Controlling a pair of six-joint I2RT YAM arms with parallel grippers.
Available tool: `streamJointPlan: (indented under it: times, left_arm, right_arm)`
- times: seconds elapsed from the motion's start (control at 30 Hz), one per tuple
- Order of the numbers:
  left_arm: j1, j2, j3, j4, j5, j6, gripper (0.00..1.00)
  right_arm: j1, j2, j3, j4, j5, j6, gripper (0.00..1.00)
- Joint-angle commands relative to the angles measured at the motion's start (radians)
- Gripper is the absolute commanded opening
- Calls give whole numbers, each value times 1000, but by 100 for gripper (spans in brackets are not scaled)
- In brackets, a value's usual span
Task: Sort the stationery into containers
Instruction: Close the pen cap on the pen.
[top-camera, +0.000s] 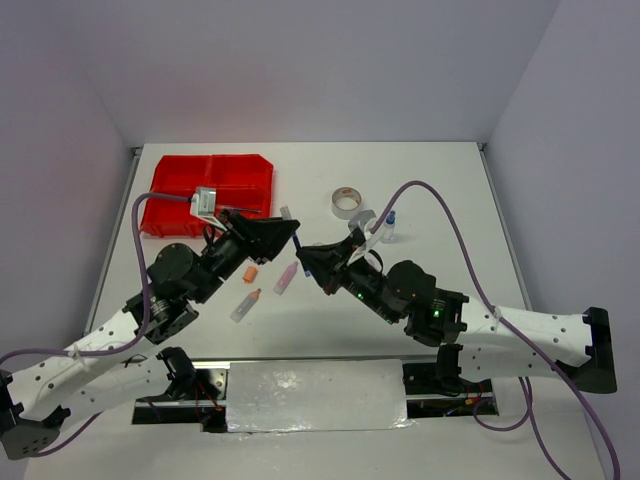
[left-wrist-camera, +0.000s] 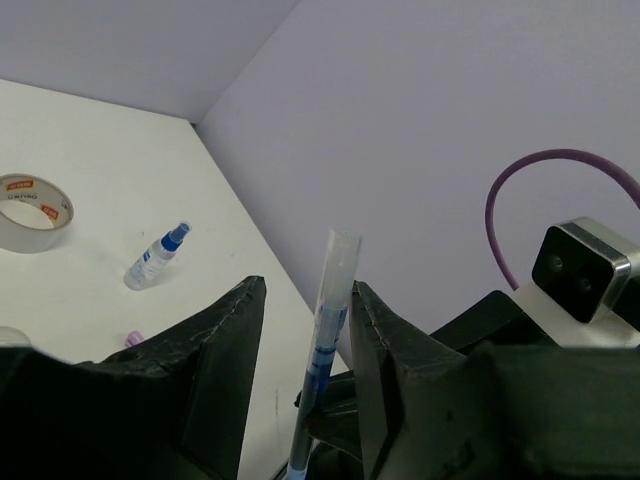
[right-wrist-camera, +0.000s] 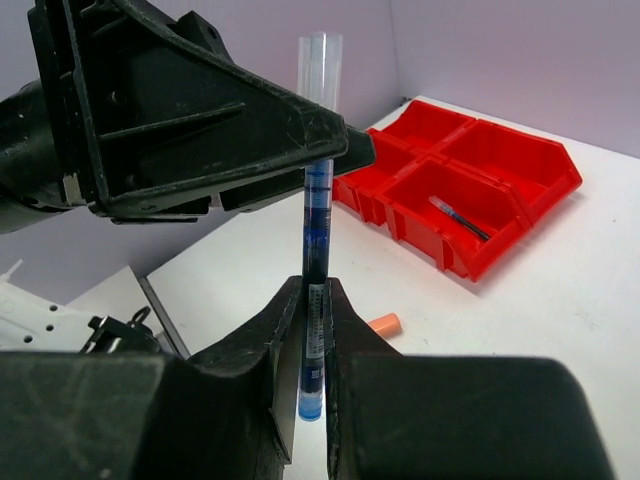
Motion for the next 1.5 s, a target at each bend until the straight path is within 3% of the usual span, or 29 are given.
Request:
streamJointPlan:
  times: [0.0, 0.17, 0.4, 0.5, 0.63, 0.83, 0.9, 0.93, 0.97, 1.03, 1.4, 1.47]
  left_arm:
    - [-3, 5, 54, -10, 46, 68, 53]
    - [-3, 9, 58, 18, 91, 101, 54]
    - [-3, 18, 42, 69, 150, 126, 43]
    - [-3, 25, 34, 110, 186, 141, 36]
    - [-3, 34, 37, 153, 245, 171, 16]
    - [-3, 38, 40, 205, 351, 255, 0]
    - [-4, 37, 49, 205, 388, 301, 0]
    - [-4, 35, 51, 205, 402, 315, 0]
    - [-4, 34, 55, 202, 416, 345, 0]
    - [-4, 29, 63, 211, 486, 387, 0]
    - [-4, 6, 15, 302, 606, 379, 0]
    - [-3, 3, 5, 326, 608, 367, 2]
  right_arm:
    - [1, -12, 54, 92, -3, -12, 0]
    - [2, -6, 60, 86, -1, -9, 0]
    - [2, -15, 61, 100, -9, -2, 0]
    - [1, -20, 61, 102, -30, 2, 0]
    - [2, -37, 38, 122, -46, 5, 0]
    - [2, -51, 26, 117, -75, 13, 0]
    - [1, -57, 23, 100, -93, 25, 10]
    - [1, -58, 23, 96, -99, 28, 17]
    - [2, -61, 23, 80, -110, 33, 32]
    - [1, -65, 23, 62, -150, 34, 43]
    - [1, -103, 20, 48, -274, 31, 39]
    - [1, -103, 17, 51, -293, 27, 18]
